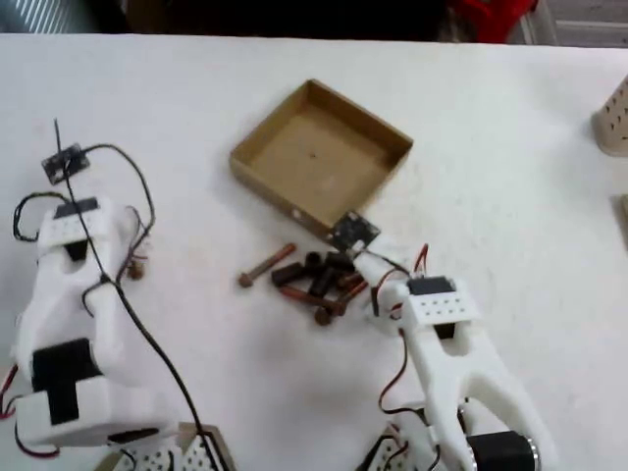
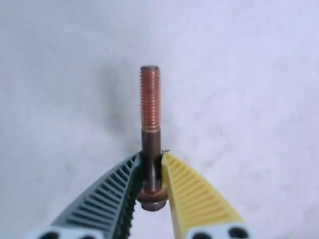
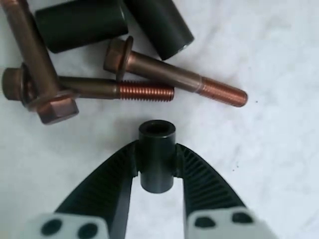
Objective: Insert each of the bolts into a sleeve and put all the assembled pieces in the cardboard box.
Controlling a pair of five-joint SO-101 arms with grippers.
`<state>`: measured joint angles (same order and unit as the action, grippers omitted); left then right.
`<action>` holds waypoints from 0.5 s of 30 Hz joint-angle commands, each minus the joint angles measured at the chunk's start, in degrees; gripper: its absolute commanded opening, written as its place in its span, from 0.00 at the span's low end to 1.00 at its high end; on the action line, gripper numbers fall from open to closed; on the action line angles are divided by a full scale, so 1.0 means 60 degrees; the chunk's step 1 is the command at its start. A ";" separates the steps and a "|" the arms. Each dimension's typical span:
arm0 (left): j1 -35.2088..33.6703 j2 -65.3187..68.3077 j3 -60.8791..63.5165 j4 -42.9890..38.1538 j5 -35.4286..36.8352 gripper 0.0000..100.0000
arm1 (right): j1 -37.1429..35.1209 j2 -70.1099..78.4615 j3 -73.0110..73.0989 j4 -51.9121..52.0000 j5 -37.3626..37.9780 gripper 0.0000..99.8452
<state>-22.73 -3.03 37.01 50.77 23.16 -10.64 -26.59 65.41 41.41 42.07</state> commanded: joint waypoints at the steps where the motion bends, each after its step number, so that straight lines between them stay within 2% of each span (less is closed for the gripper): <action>1: 0.0242 -0.1223 0.0381 -0.0645 -0.0234 0.05 | -0.0125 -0.0183 -0.0234 -0.0125 0.0073 0.02; 7: 0.0271 -0.2000 0.0952 -0.0689 -0.0542 0.28 | -0.0125 -0.0183 -0.0234 -0.0110 0.0073 0.02; 10: 0.0256 -0.2161 0.0996 -0.0630 -0.0586 0.32 | -0.0125 -0.0183 -0.0234 -0.0110 0.0073 0.02; 12: 0.0256 -0.2220 0.0938 -0.0615 -0.1289 0.32 | -0.0125 -0.0183 -0.0234 -0.0110 0.0073 0.02; 15: 0.0300 -0.2337 0.0864 -0.0659 -0.3253 0.30 | -0.0125 -0.0183 -0.0234 -0.0110 0.0073 0.02</action>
<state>-22.02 -14.11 43.52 48.66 13.49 -10.64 -26.59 65.41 41.41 42.07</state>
